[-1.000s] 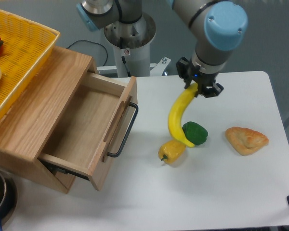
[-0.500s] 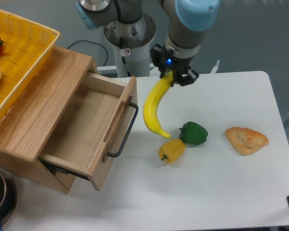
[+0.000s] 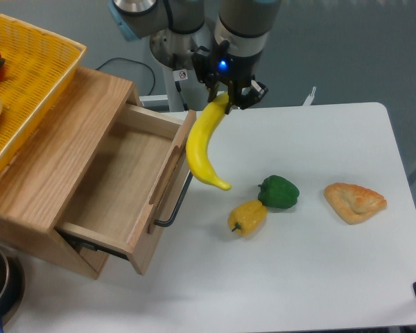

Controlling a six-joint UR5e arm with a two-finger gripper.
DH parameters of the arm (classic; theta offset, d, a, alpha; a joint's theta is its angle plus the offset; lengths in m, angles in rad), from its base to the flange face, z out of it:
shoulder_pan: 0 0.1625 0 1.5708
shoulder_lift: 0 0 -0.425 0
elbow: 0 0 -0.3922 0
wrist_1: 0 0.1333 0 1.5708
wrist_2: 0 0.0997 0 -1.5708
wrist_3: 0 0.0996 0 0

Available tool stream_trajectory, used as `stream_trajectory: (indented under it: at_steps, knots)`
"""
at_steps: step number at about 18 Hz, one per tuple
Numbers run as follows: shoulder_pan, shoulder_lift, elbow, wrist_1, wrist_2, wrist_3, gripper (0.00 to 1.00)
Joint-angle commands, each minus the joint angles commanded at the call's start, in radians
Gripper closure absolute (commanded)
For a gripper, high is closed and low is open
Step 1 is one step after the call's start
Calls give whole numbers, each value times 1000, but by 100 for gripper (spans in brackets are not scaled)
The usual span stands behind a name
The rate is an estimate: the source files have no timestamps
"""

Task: Place the banana in the top drawer
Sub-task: 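Carry the banana toward the open wooden drawer and over it, then lower the banana into the drawer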

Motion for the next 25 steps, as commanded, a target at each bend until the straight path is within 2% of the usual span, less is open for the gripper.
stream_trajectory:
  at_steps: [8, 20, 25]
  knots:
    - [-132, -38, 14, 21, 2, -68, 88]
    - [-229, -80, 9, 66, 9, -71, 86]
    - [-236, -91, 9, 67, 9, -69, 86]
